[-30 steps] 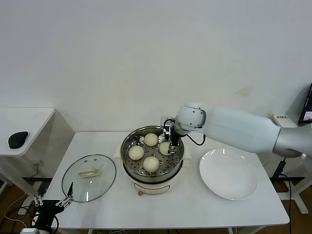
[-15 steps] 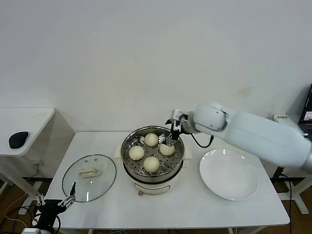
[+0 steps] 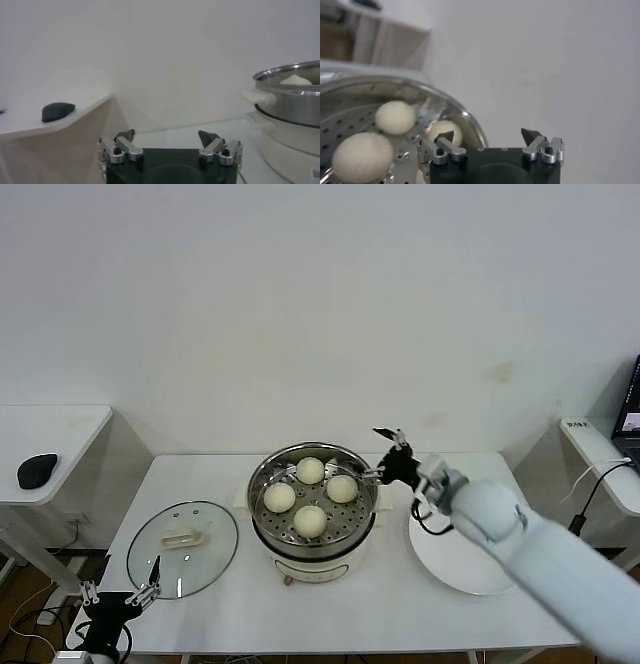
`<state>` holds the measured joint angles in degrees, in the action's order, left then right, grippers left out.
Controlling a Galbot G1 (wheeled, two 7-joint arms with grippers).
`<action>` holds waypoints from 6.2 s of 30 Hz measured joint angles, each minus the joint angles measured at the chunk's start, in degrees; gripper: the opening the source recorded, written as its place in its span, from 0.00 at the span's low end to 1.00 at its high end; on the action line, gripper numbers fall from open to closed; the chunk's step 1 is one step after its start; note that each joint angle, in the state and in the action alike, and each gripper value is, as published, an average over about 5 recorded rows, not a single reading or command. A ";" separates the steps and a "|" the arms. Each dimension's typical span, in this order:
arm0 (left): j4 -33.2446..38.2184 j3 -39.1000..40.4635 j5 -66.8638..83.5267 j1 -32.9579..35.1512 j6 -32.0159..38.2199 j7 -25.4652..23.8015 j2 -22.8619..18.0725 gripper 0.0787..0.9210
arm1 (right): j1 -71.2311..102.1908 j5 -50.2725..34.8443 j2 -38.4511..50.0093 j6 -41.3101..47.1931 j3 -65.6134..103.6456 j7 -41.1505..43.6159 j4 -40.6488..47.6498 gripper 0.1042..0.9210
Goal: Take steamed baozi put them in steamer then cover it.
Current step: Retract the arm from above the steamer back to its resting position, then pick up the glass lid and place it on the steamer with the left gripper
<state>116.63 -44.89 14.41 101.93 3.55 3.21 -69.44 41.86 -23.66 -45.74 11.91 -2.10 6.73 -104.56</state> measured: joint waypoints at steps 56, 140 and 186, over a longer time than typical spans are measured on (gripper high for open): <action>-32.59 11.17 -80.46 -27.69 6.40 5.79 8.14 0.88 | 55.35 17.19 -41.95 -26.68 58.23 -3.23 -0.67 0.88; 0.14 19.99 -60.73 -32.60 -17.59 -7.37 23.70 0.08 | 55.91 31.32 -44.34 -28.86 50.43 -3.39 0.63 0.88; -12.30 48.30 -85.52 -51.96 -26.85 -18.40 -1.82 0.08 | 55.36 37.54 -44.69 -30.76 48.49 -4.27 5.13 0.88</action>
<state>104.32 3.41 -71.11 49.97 -23.30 -15.19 -71.26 97.23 13.89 -90.43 -18.85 46.39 2.47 -99.43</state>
